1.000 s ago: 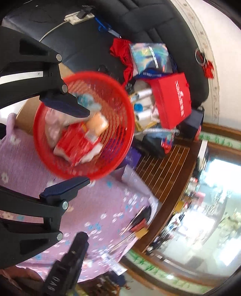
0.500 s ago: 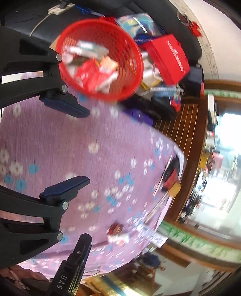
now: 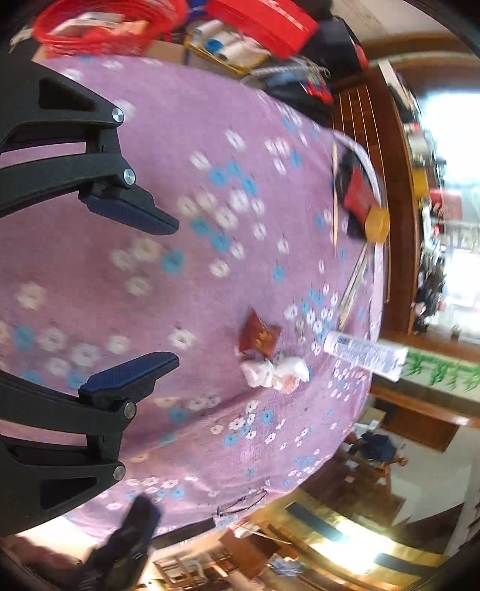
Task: Collect trash
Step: 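Move the left gripper to the brown candy packet and grasp it, then grasp the white plastic bag with the right gripper while the left holds the candy packet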
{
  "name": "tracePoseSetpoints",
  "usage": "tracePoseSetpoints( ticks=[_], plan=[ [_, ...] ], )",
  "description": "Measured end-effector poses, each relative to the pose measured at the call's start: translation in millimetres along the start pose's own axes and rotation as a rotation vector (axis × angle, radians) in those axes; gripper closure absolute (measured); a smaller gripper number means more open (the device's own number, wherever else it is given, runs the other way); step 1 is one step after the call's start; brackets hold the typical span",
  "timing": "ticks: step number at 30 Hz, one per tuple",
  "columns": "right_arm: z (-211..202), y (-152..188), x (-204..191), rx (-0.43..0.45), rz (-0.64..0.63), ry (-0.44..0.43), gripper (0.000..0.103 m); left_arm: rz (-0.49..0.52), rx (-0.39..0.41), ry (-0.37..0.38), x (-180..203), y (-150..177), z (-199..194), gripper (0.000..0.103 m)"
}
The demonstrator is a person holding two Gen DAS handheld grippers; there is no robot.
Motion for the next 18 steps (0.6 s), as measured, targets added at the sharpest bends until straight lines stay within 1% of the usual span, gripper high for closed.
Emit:
tracePoseSetpoints(
  ticks=[2,4,6,7,9,11,12,13,15,18],
  plan=[
    [-7.0,4.2,16.8,0.002,0.018,0.013,0.063,0.035,-0.017,0.008,13.6,-16.3,24.7,0.039],
    [-14.4,8.9,33.4,0.001,0.038,0.025,0.063,0.054,-0.031,-0.005,22.6,-28.8,46.3,0.039],
    [-20.2,12.2,47.3,0.003,0.05,0.039,0.063,0.073,-0.061,0.028,36.1,-42.0,72.5,0.04],
    [-24.3,13.7,55.6,0.007,0.059,0.049,0.063,0.077,-0.068,0.012,38.7,-47.0,83.3,0.043],
    [-30.1,16.1,67.7,0.009,0.071,0.062,0.063,0.094,-0.097,-0.008,46.2,-55.1,108.8,0.044],
    [-36.6,18.1,80.8,0.014,0.085,0.077,0.063,0.098,-0.117,-0.03,50.8,-58.8,128.2,0.05],
    [-37.9,18.4,84.7,0.016,0.089,0.081,0.063,0.101,-0.127,-0.033,52.5,-59.9,136.0,0.058],
    [-40.1,18.8,89.7,0.018,0.093,0.083,0.063,0.098,-0.135,-0.034,53.0,-60.1,141.8,0.063],
    [-40.8,18.6,95.4,0.016,0.098,0.086,0.063,0.086,-0.143,-0.035,52.7,-61.0,151.0,0.065],
    [-37.2,14.3,96.7,0.004,0.094,0.073,0.063,0.069,-0.115,-0.027,50.0,-62.0,149.9,0.068]
  ],
)
Point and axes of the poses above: each gripper's, at about its wrist camera, not at the fingertips, and z roughly the way its jaws point, x to its right, y to its underside, the point moved 8 cm from there along z, roughly the way its jaws point, and after that the axes turned 3 degrees about -z, right-handed, at the moved point
